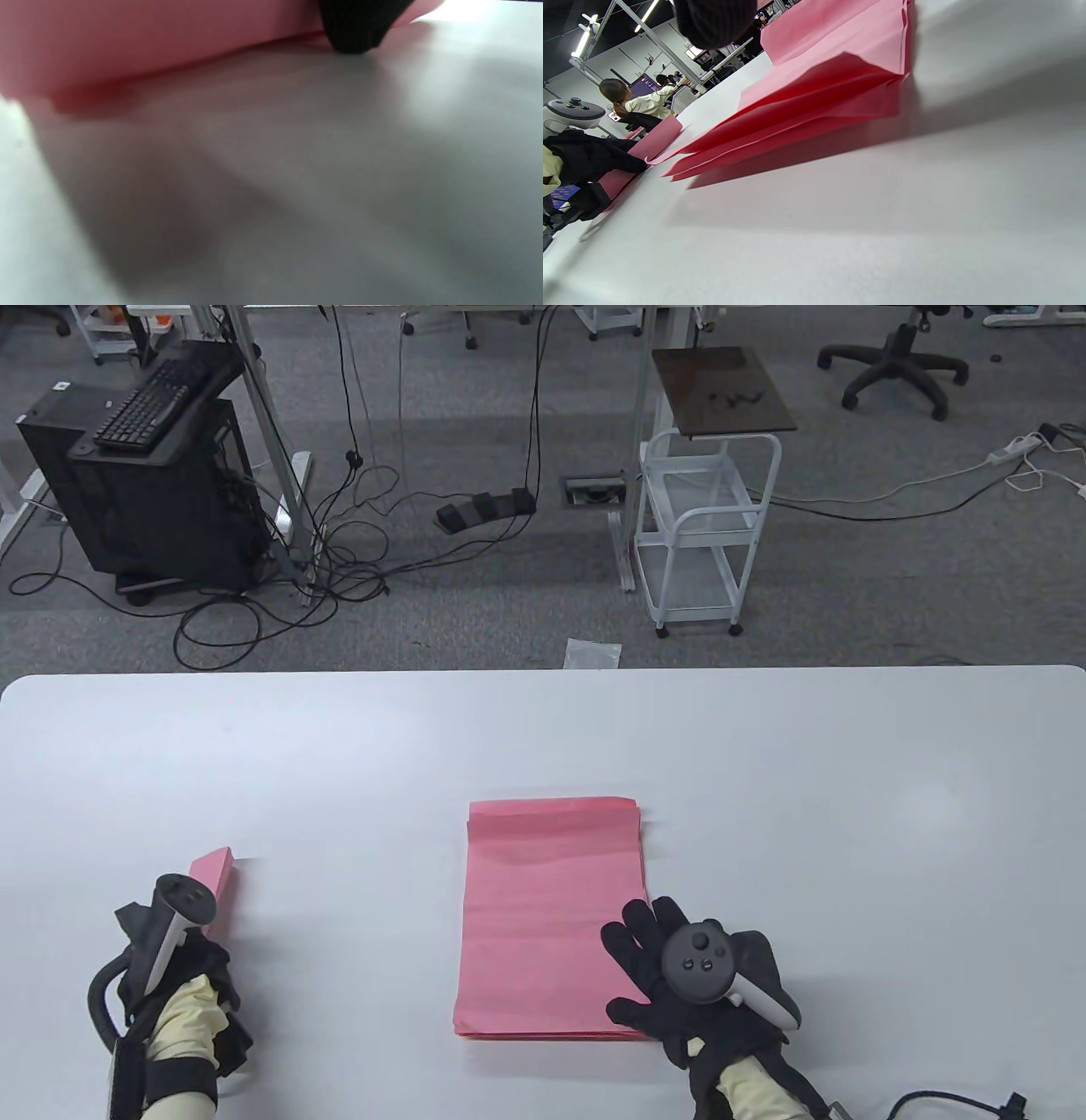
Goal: Unfold complexly folded papers and stack
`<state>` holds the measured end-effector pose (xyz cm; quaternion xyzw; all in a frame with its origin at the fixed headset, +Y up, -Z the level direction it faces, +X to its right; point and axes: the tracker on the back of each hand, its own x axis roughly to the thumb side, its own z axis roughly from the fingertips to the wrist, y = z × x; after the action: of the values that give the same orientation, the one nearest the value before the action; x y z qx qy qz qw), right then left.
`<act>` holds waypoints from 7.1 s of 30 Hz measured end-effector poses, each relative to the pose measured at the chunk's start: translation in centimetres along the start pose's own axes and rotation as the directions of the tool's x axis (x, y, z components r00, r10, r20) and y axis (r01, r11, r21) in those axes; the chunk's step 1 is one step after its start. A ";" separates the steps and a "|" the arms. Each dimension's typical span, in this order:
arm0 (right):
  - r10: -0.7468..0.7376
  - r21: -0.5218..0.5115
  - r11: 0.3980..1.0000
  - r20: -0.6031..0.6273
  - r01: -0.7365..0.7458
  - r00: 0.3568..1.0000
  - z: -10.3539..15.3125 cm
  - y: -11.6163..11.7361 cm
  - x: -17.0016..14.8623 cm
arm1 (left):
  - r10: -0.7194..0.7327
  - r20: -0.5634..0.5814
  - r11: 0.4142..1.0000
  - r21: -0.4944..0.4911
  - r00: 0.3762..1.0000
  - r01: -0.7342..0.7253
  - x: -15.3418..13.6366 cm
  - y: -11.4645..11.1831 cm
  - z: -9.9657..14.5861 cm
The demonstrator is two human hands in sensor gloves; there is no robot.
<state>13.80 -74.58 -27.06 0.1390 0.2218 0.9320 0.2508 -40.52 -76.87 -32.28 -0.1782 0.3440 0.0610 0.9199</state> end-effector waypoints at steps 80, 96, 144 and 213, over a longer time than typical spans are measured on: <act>-0.678 -0.353 0.570 0.307 0.742 0.668 -4.0 -4.1 -3.2 | 0.541 0.738 0.839 -0.442 0.404 -0.316 16.1 -1.9 13.7; -0.670 -0.264 0.594 0.360 0.760 0.649 -4.2 -3.8 -2.7 | 0.713 0.575 0.697 -0.520 0.401 -0.494 15.3 -3.0 14.2; -0.756 -0.325 0.614 0.018 0.719 0.654 -9.9 -11.1 -3.0 | 0.582 0.772 0.809 -0.516 0.255 -0.283 14.6 -4.1 16.0; 0.193 0.337 0.925 -0.026 -0.173 0.981 -5.0 2.1 -4.1 | 0.017 0.833 0.857 -0.297 0.553 0.421 17.2 -10.3 15.1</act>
<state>14.56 -80.13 -30.96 0.1721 0.3694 0.9040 0.1291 -15.85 -81.02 -30.01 -0.3843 -0.1649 0.1061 0.9022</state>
